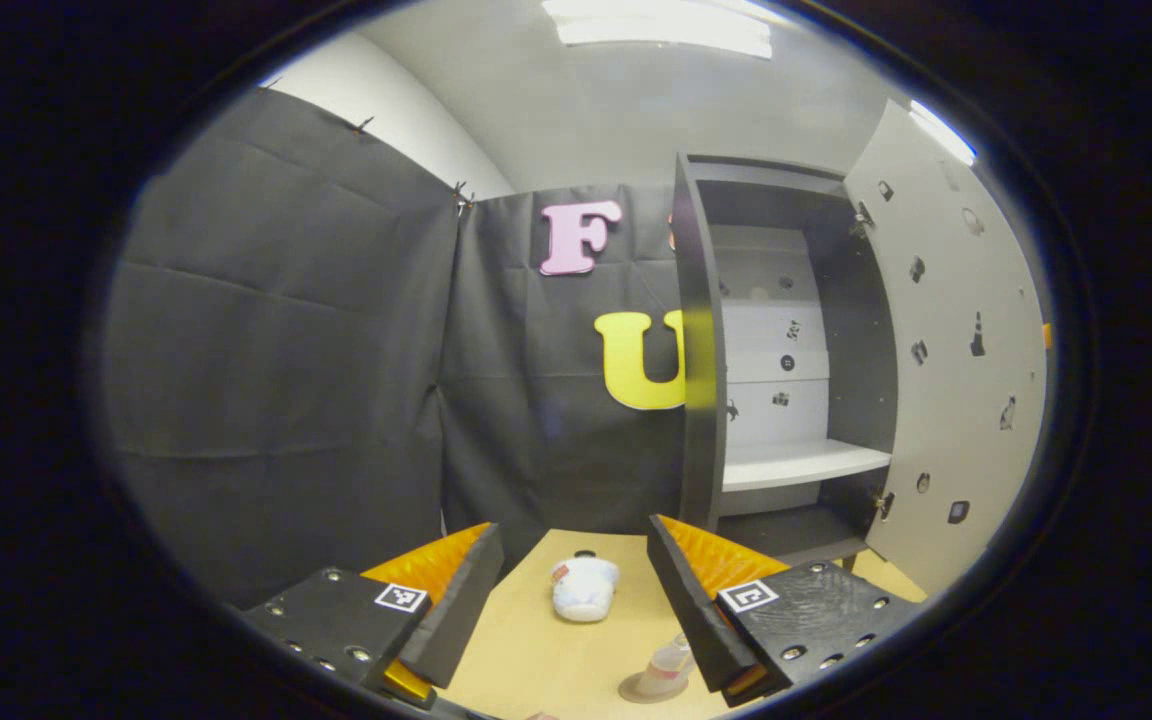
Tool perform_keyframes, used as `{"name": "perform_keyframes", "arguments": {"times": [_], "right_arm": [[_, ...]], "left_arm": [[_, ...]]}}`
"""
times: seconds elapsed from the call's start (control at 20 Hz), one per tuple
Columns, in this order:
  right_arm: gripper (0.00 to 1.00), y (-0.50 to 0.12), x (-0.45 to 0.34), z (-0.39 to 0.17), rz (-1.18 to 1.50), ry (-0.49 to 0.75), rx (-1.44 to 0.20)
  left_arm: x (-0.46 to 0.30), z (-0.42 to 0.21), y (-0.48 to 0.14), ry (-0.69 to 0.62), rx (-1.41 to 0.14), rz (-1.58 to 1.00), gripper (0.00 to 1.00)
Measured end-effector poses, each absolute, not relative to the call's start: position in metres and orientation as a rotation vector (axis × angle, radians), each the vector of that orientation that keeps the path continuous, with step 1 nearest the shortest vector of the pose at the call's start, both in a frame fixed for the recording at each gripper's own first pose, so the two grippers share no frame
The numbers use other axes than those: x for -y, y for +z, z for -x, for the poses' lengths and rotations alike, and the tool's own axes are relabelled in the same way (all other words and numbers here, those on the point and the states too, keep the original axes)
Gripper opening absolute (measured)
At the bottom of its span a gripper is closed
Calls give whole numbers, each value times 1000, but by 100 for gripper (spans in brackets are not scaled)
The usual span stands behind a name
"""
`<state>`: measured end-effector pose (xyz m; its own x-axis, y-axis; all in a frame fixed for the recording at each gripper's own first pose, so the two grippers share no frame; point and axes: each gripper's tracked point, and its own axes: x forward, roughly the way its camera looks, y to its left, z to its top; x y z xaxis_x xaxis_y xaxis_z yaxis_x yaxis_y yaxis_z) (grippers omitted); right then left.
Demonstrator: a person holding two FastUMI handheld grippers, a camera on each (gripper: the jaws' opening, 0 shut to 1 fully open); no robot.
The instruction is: Open the cabinet door with the right hand, grasp the bottle in the cabinet with the left hand and place it on the coaster, then close the cabinet door with the right hand.
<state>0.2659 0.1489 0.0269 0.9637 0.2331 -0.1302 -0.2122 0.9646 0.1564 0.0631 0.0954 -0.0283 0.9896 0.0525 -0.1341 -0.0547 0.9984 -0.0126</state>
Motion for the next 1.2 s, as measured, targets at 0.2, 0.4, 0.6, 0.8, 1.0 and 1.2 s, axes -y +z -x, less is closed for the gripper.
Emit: {"name": "perform_keyframes", "arguments": {"times": [0.2, 0.4, 0.6, 0.8, 1.0, 1.2], "right_arm": [[96, 28, -195, -264, -92, 291, -154], [96, 35, -223, -272, -48, 352, -135], [96, 23, -287, -283, -105, 410, -133], [96, 19, -331, -299, -223, 462, -153], [96, 16, -371, -316, -260, 507, -183], [96, 15, -402, -331, -215, 506, -187]], "left_arm": [[-121, -55, -38, 73, -146, 30, 88], [-159, -39, -41, 123, -163, 11, 88], [-196, -20, -39, 176, -172, -5, 88], [-221, 2, -38, 217, -178, -15, 88], [-244, 19, -41, 255, -188, -28, 88], [-266, 37, -44, 296, -201, -53, 88]]}}
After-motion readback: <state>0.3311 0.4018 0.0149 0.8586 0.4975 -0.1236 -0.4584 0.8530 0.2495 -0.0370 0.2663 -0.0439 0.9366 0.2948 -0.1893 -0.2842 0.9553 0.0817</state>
